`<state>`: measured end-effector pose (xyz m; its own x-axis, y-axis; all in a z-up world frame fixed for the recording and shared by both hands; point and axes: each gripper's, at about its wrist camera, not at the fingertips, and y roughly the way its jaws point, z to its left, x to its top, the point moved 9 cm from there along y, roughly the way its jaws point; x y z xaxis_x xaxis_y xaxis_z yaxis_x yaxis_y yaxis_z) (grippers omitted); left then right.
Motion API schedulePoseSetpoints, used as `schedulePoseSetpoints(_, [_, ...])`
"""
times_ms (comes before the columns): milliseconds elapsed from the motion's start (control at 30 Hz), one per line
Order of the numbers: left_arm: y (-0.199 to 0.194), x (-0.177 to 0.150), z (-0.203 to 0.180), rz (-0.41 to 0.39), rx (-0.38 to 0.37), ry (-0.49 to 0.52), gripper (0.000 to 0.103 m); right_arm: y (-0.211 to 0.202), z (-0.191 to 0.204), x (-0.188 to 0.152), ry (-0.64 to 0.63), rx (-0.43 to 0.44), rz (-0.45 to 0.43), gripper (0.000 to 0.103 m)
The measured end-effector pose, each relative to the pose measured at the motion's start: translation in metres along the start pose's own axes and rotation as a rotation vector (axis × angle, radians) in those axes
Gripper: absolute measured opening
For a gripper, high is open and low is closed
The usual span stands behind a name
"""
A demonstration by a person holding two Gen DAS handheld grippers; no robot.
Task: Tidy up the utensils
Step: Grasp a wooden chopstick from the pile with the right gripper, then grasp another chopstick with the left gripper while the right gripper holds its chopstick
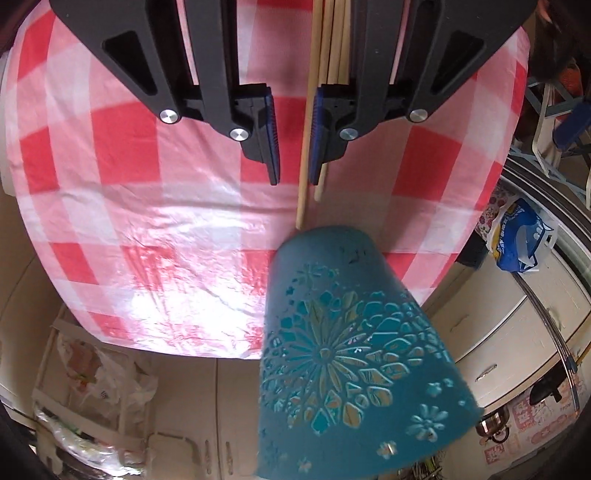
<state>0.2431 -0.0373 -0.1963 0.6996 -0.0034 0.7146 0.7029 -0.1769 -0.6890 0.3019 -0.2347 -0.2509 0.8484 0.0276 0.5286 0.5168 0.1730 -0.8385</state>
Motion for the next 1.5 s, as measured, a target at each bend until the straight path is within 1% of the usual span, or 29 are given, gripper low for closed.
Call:
schedulePoseSetpoints(133, [0.007,-0.003,-0.007,0.014,-0.012,0.009,0.084,0.011,0.002,0.002,-0.040,-0.013,0.029,0.015])
schedulePoseSetpoints(167, [0.008,-0.004,-0.009,0.017,-0.015,0.012,0.084,0.012,0.001,0.001,-0.064,-0.034,0.029,0.011])
schedulePoseSetpoints(300, [0.014,-0.005,-0.019,0.031,-0.029,0.021,0.084,0.009,-0.004,-0.004,-0.085,-0.041,0.041,0.008])
schedulePoseSetpoints(500, [0.032,-0.007,-0.044,0.064,-0.045,0.053,0.084,-0.010,-0.017,-0.029,-0.084,-0.043,0.066,0.006])
schedulePoseSetpoints(600, [0.044,-0.012,-0.054,0.099,-0.058,0.051,0.084,-0.021,-0.018,-0.044,-0.057,-0.025,0.067,0.006])
schedulePoseSetpoints(733, [0.054,-0.017,-0.059,0.128,-0.057,0.049,0.083,-0.032,-0.020,-0.057,-0.005,0.015,0.058,0.006])
schedulePoseSetpoints(833, [0.057,-0.019,-0.062,0.132,-0.043,0.072,0.083,-0.042,-0.024,-0.066,0.023,0.037,0.046,0.006])
schedulePoseSetpoints(1000, [0.065,-0.021,-0.067,0.148,-0.022,0.096,0.083,-0.049,-0.028,-0.077,0.055,0.067,0.061,0.006])
schedulePoseSetpoints(1167, [0.071,-0.027,-0.072,0.171,-0.018,0.118,0.083,-0.058,-0.033,-0.091,0.097,0.104,0.067,0.007])
schedulePoseSetpoints(1300, [0.075,-0.032,-0.074,0.189,0.000,0.137,0.083,-0.062,-0.031,-0.096,0.101,0.116,0.066,0.007])
schedulePoseSetpoints(1500, [0.076,-0.031,-0.072,0.189,0.012,0.153,0.084,-0.063,-0.025,-0.098,0.103,0.137,0.070,0.007])
